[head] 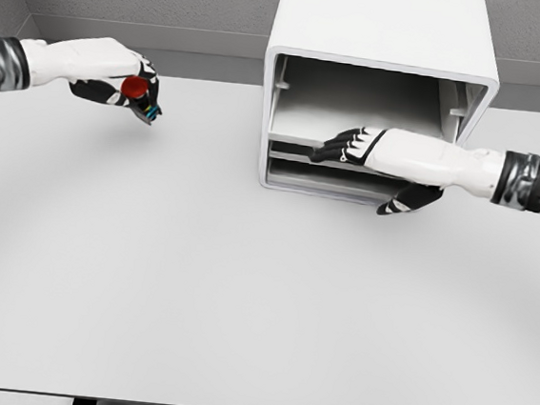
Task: Slide open multi-storey tabletop storage cabinets and put open load switch and slide close multi-storey tabletop storage cabinets
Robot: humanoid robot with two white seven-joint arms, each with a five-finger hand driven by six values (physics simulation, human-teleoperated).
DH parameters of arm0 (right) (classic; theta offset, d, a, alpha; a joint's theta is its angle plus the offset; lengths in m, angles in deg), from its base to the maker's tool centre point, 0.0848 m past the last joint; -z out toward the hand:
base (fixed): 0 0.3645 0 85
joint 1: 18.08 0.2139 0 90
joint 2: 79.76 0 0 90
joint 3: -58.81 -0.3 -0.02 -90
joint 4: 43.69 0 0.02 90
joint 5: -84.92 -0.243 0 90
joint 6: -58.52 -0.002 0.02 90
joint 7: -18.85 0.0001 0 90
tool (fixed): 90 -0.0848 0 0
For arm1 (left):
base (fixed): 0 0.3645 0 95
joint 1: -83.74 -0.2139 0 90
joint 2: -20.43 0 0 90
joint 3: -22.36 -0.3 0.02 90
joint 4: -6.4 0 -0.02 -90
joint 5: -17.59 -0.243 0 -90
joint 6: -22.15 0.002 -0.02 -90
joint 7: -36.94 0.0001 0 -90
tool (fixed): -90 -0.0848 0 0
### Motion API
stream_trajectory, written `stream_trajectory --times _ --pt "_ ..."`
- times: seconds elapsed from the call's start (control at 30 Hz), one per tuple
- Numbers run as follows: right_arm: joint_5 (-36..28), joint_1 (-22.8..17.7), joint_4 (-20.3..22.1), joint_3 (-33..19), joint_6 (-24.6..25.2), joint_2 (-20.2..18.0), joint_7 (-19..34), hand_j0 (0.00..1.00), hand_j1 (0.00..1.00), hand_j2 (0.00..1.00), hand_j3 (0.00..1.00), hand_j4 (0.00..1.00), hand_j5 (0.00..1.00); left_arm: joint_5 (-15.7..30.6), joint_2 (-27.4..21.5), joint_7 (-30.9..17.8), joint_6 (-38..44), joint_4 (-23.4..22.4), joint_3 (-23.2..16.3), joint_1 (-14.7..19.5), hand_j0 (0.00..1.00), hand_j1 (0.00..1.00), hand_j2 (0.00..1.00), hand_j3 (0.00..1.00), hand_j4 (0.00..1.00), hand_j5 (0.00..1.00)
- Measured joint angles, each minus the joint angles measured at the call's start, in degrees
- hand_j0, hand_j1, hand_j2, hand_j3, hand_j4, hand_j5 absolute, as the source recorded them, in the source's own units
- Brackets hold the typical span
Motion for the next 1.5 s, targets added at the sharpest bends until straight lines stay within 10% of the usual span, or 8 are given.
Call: stream_trajectory --times 0.6,1.5 --pt "-2.18 0.0 3.45 -2.4 0.0 -1.07 1.6 1.0 1.0 1.0 1.0 1.0 1.0 7.47 -7.68 0.07 0.01 18.18 -4.9 -0.26 0.42 0.42 0.42 0.42 0.42 0.42" --pt "0.8 -0.35 -10.59 -4.29 -0.01 5.33 5.15 1.0 1.0 1.0 1.0 1.0 1.0 10.35 -12.25 0.32 0.02 29.36 -5.14 -0.88 0.42 0.42 0.42 0.42 0.42 0.42"
